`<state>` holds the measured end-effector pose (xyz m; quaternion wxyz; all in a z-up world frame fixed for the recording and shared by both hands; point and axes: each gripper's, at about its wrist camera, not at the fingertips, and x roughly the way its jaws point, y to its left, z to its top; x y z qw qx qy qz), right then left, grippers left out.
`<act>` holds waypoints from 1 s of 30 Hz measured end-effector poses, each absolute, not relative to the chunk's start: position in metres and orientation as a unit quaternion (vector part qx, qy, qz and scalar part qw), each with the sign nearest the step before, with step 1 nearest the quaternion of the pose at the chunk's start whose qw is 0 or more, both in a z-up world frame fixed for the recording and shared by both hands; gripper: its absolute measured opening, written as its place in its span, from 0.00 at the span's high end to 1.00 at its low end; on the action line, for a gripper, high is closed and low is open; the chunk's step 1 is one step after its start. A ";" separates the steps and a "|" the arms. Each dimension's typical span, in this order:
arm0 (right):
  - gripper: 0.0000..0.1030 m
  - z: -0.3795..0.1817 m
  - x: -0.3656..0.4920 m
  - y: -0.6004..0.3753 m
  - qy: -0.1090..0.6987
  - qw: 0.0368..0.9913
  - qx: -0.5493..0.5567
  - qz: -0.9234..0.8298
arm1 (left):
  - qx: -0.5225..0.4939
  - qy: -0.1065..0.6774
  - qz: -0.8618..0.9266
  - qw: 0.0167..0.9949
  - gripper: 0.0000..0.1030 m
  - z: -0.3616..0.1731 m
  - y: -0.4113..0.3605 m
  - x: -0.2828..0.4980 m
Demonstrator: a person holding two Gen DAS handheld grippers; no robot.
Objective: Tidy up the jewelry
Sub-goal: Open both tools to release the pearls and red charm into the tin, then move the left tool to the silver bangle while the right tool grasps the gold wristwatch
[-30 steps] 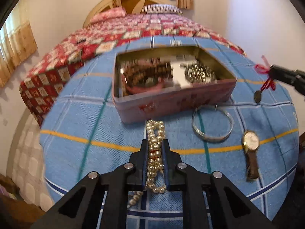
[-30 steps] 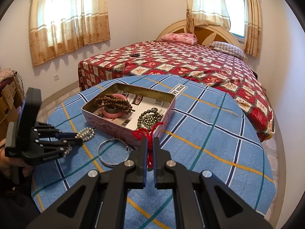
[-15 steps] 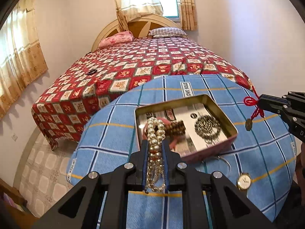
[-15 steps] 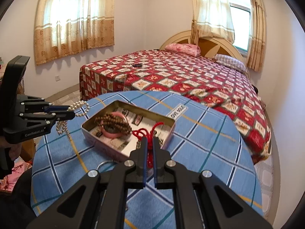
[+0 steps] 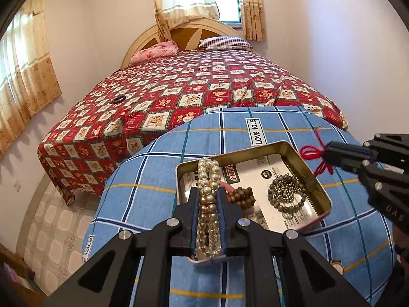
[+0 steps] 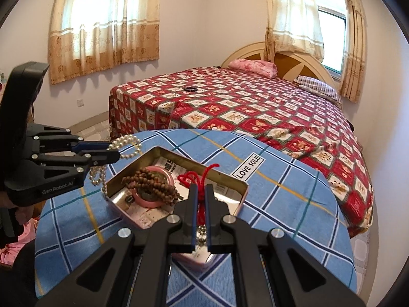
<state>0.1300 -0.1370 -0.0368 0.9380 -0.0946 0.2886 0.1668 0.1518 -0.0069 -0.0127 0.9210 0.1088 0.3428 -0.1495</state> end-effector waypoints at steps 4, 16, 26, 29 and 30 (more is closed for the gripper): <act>0.94 -0.047 0.140 -0.136 0.299 0.935 -0.094 0.165 | 0.109 0.345 -0.153 0.920 0.87 -0.018 -0.012 0.159; 0.65 -0.068 0.146 -0.141 0.322 0.930 -0.088 0.153 | 0.125 0.348 -0.150 0.917 0.31 -0.033 -0.021 0.158; 0.42 -0.079 0.114 -0.146 0.350 0.922 -0.099 0.132 | 0.118 0.368 -0.118 0.915 0.28 -0.055 -0.009 0.116; 0.39 -0.085 0.096 -0.147 0.361 0.919 -0.100 0.126 | 0.124 0.380 -0.105 0.910 0.28 -0.068 -0.009 0.100; 0.38 -0.087 0.090 -0.147 0.367 0.917 -0.097 0.127 | 0.123 0.385 -0.103 0.909 0.28 -0.072 -0.008 0.097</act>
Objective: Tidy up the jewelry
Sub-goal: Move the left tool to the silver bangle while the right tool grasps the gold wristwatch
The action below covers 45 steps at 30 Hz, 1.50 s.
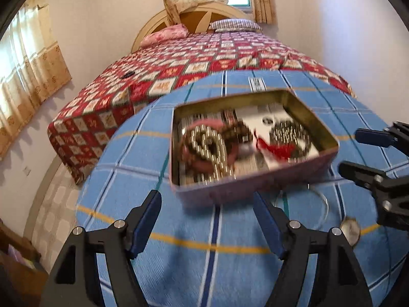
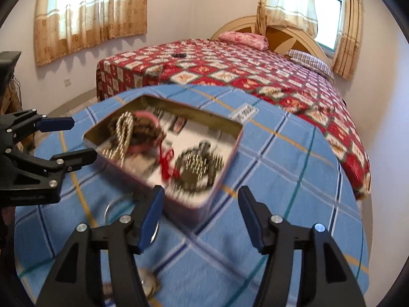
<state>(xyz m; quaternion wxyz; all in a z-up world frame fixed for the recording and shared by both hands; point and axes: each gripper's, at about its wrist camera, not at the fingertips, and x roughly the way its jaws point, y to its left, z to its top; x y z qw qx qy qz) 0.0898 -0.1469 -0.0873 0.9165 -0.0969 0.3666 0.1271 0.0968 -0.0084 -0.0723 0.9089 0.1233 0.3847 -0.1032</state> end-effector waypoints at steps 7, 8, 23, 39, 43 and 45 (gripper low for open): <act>0.33 -0.102 0.058 -0.140 0.391 0.907 -0.090 0.129 | 0.118 0.403 -0.104 0.902 0.28 -0.088 -0.018 0.090; 0.33 -0.103 0.055 -0.139 0.392 0.906 -0.088 0.131 | 0.120 0.401 -0.105 0.902 0.28 -0.087 -0.021 0.090; 0.25 -0.123 0.038 -0.131 0.421 0.888 -0.128 0.133 | 0.163 0.420 -0.090 0.888 0.25 -0.109 -0.029 0.098; 0.52 -0.125 0.033 -0.150 0.438 0.883 -0.096 0.136 | 0.125 0.423 -0.053 0.896 0.25 -0.112 0.010 0.087; 0.60 -0.131 0.029 -0.143 0.435 0.883 -0.101 0.142 | 0.114 0.426 -0.075 0.894 0.25 -0.112 0.006 0.086; 0.63 -0.131 0.028 -0.144 0.434 0.884 -0.091 0.147 | 0.116 0.424 -0.085 0.894 0.25 -0.112 0.002 0.084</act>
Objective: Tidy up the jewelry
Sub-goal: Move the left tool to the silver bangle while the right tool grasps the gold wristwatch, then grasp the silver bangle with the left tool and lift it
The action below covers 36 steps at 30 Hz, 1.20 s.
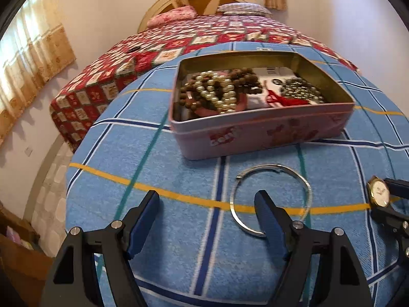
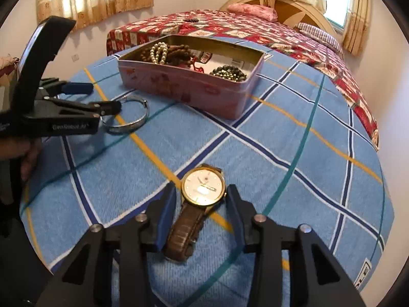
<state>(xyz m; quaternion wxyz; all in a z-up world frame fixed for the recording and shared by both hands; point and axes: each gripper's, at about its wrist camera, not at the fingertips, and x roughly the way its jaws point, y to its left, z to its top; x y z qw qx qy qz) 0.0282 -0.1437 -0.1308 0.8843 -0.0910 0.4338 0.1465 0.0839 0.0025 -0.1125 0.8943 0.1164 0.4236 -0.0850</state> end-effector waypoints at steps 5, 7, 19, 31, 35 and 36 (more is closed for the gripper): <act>0.63 -0.132 0.027 -0.145 0.426 0.888 -0.093 0.147 | 0.115 0.425 -0.135 0.888 0.82 -0.111 -0.009 0.079; 0.63 -0.130 0.027 -0.146 0.422 0.890 -0.094 0.144 | 0.122 0.424 -0.143 0.886 0.92 -0.111 -0.014 0.077; 0.64 -0.122 0.029 -0.151 0.406 0.899 -0.089 0.136 | 0.119 0.411 -0.141 0.893 1.00 -0.098 -0.009 0.071; 0.63 -0.122 0.031 -0.155 0.403 0.901 -0.088 0.134 | 0.093 0.407 -0.144 0.897 0.99 -0.097 -0.004 0.071; 0.64 -0.123 0.031 -0.155 0.404 0.901 -0.089 0.133 | 0.064 0.409 -0.150 0.898 0.21 -0.092 -0.003 0.069; 0.63 -0.123 0.032 -0.155 0.404 0.900 -0.089 0.133 | 0.056 0.400 -0.146 0.903 0.11 -0.090 -0.001 0.067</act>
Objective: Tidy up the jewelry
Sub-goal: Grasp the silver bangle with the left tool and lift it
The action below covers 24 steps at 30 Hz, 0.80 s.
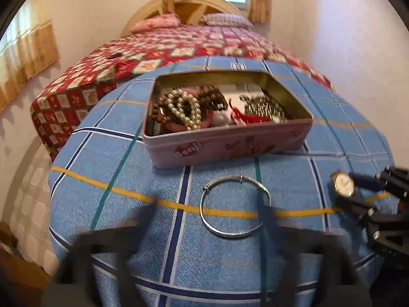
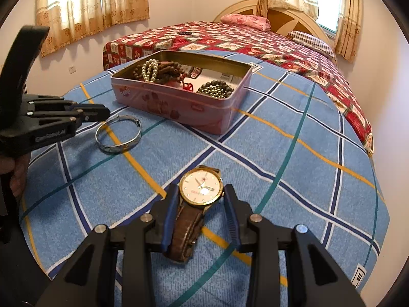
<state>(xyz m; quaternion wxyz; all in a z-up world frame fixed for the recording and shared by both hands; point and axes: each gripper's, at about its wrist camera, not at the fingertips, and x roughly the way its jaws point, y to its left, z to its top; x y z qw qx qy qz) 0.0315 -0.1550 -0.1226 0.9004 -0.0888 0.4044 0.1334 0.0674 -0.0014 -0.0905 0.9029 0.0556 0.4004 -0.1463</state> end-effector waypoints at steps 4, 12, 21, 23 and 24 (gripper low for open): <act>0.63 -0.123 0.032 -0.157 0.404 0.901 -0.088 0.132 | 0.069 0.407 -0.151 0.898 0.11 -0.092 -0.011 0.067; 0.63 -0.123 0.034 -0.163 0.404 0.902 -0.082 0.130 | 0.095 0.420 -0.156 0.889 0.11 -0.101 -0.034 0.074; 0.63 -0.123 0.033 -0.165 0.402 0.903 -0.079 0.132 | 0.089 0.454 -0.140 0.875 0.11 -0.116 -0.030 0.087; 0.63 -0.122 0.033 -0.164 0.401 0.903 -0.079 0.133 | 0.086 0.451 -0.147 0.876 0.22 -0.115 -0.030 0.085; 0.63 -0.121 0.033 -0.164 0.400 0.903 -0.079 0.134 | 0.085 0.449 -0.154 0.876 0.33 -0.114 -0.031 0.084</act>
